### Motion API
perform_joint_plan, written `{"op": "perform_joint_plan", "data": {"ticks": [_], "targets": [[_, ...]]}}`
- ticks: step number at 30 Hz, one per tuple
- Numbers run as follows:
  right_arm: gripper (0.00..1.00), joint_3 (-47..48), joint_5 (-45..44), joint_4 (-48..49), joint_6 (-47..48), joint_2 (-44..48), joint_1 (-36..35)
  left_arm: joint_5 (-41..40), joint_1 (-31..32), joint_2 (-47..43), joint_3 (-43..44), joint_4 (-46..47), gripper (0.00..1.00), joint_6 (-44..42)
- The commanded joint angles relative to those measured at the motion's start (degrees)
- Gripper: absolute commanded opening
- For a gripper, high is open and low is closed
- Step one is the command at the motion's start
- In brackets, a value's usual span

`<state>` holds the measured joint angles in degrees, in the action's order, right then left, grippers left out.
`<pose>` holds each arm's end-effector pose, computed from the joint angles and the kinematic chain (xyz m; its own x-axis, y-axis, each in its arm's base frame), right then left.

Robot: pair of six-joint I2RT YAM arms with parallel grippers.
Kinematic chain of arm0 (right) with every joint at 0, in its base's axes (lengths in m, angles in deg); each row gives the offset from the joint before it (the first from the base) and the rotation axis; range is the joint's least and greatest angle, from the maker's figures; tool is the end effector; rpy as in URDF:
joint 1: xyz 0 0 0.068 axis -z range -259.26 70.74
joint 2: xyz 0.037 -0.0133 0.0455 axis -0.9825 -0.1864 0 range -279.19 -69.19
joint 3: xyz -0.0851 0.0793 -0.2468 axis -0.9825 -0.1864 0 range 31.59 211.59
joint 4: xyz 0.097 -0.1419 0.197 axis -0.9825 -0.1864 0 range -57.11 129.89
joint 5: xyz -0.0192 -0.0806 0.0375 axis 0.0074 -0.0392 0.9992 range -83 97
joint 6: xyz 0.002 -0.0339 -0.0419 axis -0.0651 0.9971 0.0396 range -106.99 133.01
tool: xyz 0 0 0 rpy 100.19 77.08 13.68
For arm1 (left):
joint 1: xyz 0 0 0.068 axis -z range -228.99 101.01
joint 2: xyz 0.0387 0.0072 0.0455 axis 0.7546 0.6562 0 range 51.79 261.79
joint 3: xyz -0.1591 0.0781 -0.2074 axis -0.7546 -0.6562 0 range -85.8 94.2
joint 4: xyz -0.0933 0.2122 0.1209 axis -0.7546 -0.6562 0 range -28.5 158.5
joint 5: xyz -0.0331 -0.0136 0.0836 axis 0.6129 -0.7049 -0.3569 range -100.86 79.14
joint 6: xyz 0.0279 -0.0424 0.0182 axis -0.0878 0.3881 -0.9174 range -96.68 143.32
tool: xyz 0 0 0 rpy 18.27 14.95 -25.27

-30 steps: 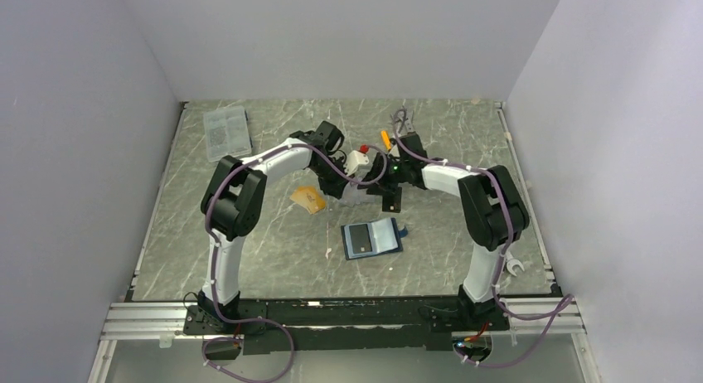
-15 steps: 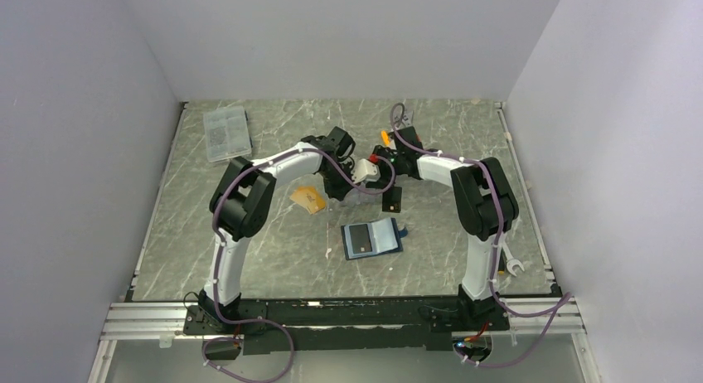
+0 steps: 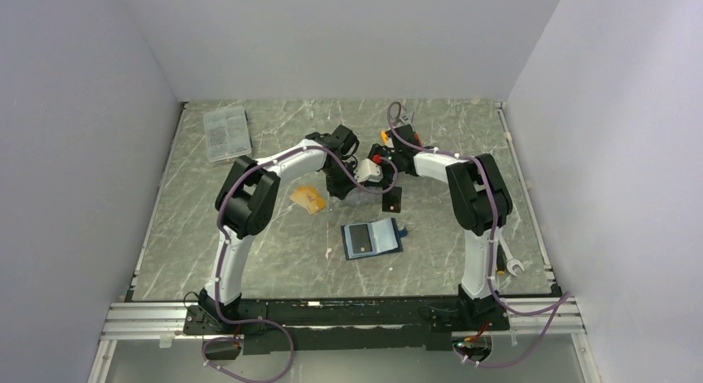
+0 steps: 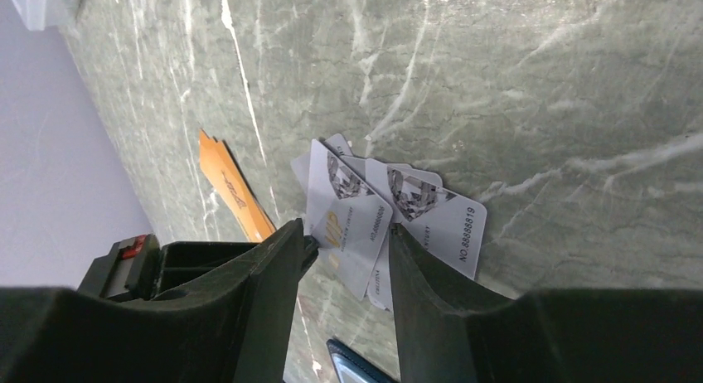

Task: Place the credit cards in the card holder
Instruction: Pick up the credit card from the center of the board.

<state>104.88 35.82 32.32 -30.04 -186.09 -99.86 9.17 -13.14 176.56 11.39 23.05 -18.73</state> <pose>0.3909 0.1653 0.1414 -0.9365 0.2868 -0.2019 0.0656 0.7087 0.7025 0.3551 -0.2716 0.1674 -0.1530 0.8867 -0.4363 0.9880 0.1469 -0.0478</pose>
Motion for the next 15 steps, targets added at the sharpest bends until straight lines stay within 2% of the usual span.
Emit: {"op": "perform_joint_plan", "data": {"ticks": [1, 10, 15], "targets": [[0.45, 0.8, 1.2, 1.5, 0.0, -1.4, 0.2, 0.8, 0.6, 1.5, 1.1, -2.5, 0.0, -2.0], [0.42, -1.8, 0.4, 3.8, -1.4, -1.6, 0.2, 1.5, 0.6, 1.0, 0.6, -2.1, 0.0, -2.4], [0.38, -5.0, 4.3, 11.0, -5.1, -2.1, 0.0, 1.9, 0.6, 0.8, 0.3, -1.9, 0.0, -2.4]]}}
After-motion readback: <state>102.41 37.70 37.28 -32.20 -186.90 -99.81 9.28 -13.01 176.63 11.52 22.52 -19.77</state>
